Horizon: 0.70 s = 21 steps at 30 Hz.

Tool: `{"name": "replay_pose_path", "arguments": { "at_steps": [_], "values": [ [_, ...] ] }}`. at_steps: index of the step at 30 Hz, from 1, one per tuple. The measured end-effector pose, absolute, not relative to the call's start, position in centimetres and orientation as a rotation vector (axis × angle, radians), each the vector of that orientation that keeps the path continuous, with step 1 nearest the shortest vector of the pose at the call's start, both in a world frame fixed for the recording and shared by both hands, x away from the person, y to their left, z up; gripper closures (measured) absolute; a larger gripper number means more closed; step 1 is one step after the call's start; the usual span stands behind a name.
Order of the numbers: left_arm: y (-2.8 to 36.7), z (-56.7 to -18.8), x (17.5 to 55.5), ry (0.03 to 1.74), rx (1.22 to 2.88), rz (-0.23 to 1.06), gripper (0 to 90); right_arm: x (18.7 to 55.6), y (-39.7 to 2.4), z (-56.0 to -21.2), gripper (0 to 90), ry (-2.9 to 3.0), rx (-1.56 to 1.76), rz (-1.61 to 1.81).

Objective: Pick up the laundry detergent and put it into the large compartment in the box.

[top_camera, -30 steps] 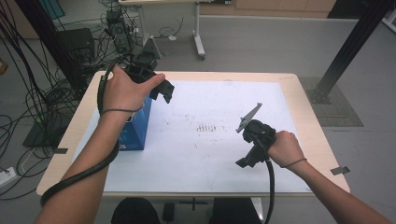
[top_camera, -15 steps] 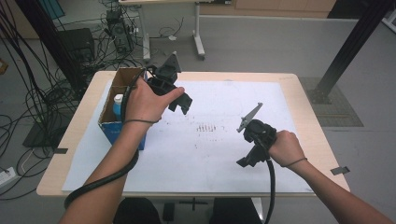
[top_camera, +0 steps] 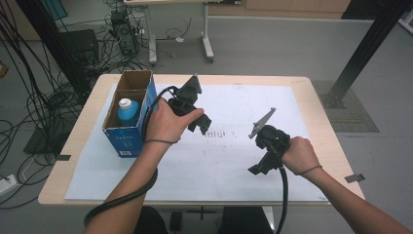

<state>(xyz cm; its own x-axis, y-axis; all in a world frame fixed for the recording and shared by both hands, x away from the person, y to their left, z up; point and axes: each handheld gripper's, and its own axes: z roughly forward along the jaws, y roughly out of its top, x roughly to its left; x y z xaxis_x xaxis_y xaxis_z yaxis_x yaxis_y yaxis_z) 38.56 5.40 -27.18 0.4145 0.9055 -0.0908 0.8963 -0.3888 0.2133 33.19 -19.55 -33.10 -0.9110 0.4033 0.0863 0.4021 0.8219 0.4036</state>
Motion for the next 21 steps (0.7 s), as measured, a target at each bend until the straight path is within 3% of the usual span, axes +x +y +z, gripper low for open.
{"name": "replay_pose_path", "arguments": {
  "at_steps": [21],
  "values": [
    [4.9, -29.9, 38.2, 1.576, 2.448, -0.027, 5.7, 33.1, -19.6, -33.2, 3.5, 2.995, 0.679, 0.666]
  ]
}}
